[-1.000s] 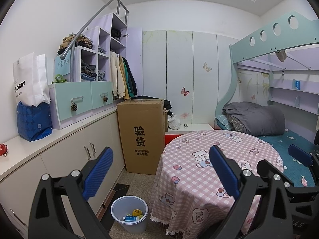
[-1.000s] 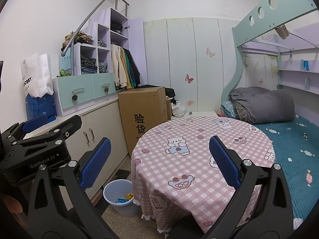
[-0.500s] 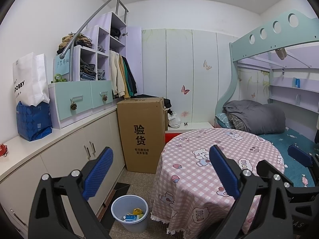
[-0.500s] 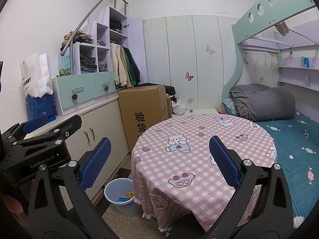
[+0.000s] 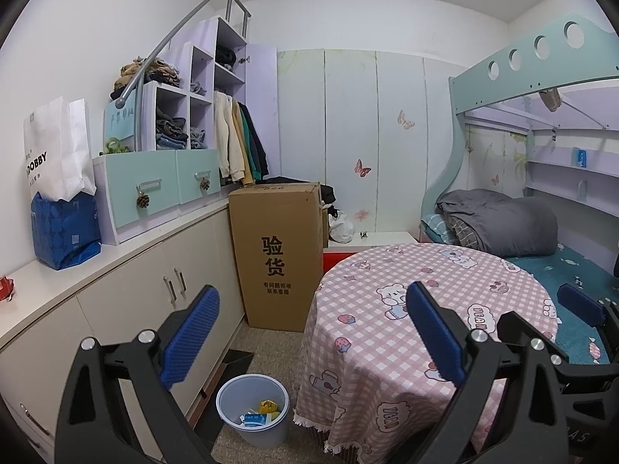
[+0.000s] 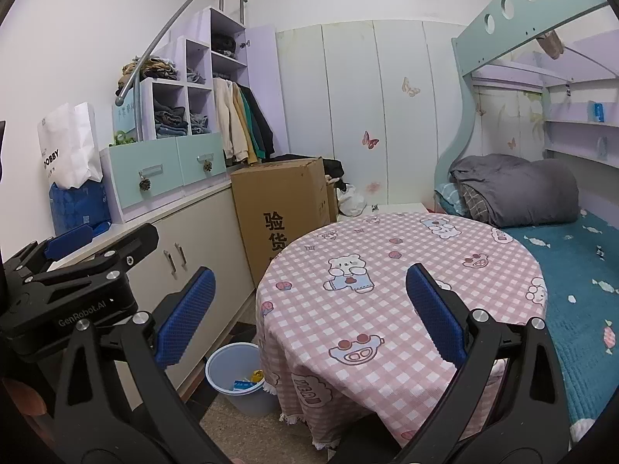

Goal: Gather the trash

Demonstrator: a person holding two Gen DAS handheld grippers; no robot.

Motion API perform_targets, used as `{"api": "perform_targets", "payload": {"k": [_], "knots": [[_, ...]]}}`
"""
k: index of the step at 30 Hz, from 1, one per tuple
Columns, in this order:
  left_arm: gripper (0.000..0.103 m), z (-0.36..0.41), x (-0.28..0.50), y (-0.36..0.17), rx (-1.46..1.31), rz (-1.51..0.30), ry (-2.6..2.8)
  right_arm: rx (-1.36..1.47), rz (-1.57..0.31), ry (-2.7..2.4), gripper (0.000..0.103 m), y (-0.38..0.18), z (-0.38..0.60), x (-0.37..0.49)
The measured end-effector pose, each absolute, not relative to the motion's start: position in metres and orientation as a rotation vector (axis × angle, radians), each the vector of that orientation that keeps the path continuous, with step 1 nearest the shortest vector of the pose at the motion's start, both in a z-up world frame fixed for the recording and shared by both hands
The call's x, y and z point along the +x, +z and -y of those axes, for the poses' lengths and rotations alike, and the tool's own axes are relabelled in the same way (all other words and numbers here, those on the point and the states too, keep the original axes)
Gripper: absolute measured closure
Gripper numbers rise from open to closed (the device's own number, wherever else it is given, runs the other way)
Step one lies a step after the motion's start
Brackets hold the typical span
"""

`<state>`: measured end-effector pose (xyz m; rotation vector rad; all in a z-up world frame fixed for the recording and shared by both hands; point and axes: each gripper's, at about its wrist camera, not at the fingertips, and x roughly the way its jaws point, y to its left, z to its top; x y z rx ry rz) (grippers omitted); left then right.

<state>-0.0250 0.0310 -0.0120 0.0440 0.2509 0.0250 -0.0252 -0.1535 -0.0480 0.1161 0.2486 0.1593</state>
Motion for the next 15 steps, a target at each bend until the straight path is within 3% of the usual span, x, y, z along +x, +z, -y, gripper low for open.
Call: {"api": "perform_targets", "payload": {"k": [15], "knots": [[0.008, -0.025, 0.017, -0.019, 0.055, -0.296, 0.058, 0.135, -0.288, 0.178, 0.006, -0.057, 0.159, 0.016]]}}
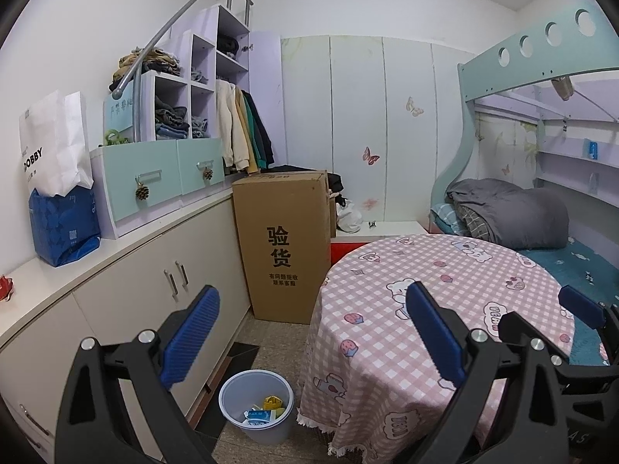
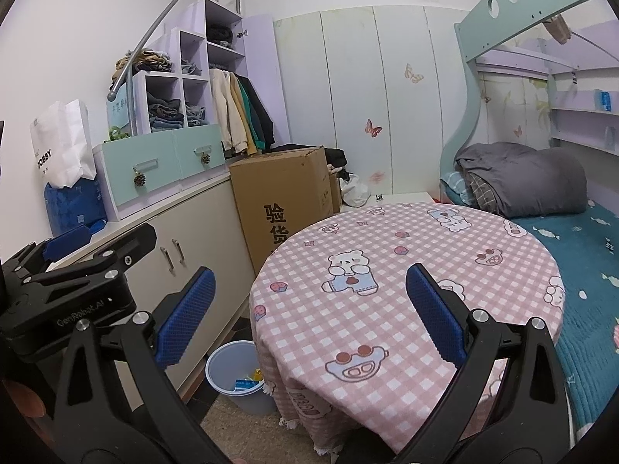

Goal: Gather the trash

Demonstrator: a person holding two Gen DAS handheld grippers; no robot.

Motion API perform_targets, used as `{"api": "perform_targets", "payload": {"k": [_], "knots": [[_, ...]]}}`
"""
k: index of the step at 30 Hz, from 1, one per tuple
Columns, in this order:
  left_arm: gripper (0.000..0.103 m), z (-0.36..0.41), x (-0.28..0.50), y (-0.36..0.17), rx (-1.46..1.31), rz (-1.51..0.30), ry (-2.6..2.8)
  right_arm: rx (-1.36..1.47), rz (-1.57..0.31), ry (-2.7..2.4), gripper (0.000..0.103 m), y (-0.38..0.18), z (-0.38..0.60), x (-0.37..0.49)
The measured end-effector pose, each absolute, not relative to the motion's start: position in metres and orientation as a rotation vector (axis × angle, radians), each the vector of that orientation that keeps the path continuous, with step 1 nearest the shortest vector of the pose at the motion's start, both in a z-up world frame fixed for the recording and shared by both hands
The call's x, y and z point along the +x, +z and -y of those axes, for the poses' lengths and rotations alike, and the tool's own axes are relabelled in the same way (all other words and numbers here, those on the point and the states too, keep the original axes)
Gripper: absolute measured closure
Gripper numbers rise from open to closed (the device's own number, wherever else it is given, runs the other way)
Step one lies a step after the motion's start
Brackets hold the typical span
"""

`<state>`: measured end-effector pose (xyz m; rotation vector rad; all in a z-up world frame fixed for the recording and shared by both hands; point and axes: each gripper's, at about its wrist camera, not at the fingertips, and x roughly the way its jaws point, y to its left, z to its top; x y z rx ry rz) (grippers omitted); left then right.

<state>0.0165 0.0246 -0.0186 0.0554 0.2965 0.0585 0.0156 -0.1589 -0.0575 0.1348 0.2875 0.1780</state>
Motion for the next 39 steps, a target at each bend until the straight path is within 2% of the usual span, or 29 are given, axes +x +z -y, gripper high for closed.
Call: {"api": "perform_targets", "payload": {"k": [39], "knots": [[0.008, 0.022, 0.124, -0.036, 0.082, -0.407, 0.095, 0.169, -0.425, 0.212, 0.006, -0.086, 0.209, 0.131]]}}
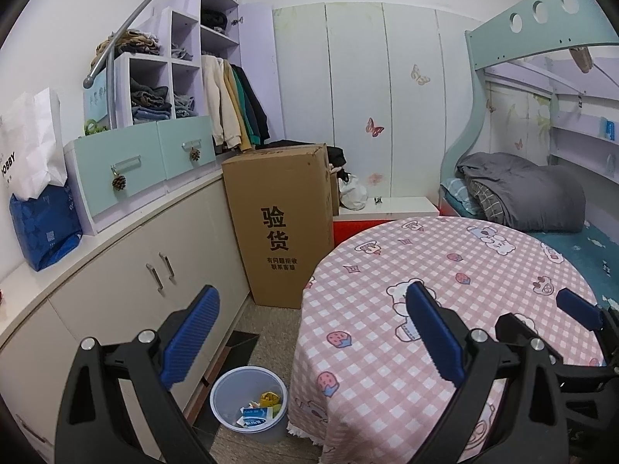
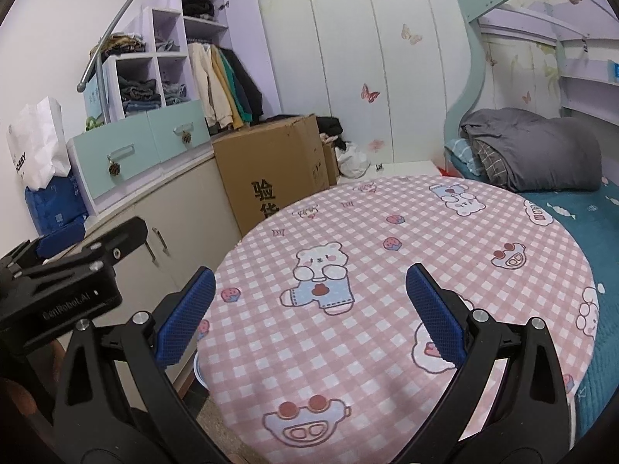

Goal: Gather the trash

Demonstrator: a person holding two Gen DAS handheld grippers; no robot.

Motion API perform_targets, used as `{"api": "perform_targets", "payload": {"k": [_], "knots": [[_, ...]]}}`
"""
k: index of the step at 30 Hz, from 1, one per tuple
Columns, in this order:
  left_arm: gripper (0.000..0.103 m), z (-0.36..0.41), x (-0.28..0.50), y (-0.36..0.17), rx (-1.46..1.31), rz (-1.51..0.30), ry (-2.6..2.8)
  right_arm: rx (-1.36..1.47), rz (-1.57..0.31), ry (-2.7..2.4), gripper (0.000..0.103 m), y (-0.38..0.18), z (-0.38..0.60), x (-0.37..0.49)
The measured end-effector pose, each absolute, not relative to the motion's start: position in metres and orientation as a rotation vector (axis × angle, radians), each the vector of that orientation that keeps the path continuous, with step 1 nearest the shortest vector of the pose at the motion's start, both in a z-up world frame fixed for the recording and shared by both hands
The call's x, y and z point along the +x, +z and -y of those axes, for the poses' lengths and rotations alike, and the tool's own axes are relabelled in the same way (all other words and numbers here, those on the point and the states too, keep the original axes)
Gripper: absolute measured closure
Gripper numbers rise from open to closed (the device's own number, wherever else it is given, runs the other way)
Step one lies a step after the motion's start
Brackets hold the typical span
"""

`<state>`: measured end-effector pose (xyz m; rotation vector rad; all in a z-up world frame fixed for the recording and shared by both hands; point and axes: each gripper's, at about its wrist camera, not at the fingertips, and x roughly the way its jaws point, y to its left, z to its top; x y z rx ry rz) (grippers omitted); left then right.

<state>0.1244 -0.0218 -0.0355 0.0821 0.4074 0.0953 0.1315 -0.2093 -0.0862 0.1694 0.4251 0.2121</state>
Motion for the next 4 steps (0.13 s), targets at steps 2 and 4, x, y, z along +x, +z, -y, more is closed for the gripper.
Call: {"api": "perform_targets", "payload": {"k": [2, 4], "knots": [[0.008, 0.026, 0.131, -0.036, 0.072, -0.422, 0.089, 0.16, -0.447, 0.195, 0.006, -0.088, 0.219, 0.14], [0.008, 0.032, 0.137, -0.039, 0.072, -0.438, 0.083, 0.16, -0.459, 0.181, 0.006, -0.09, 0.228, 0.146]]}}
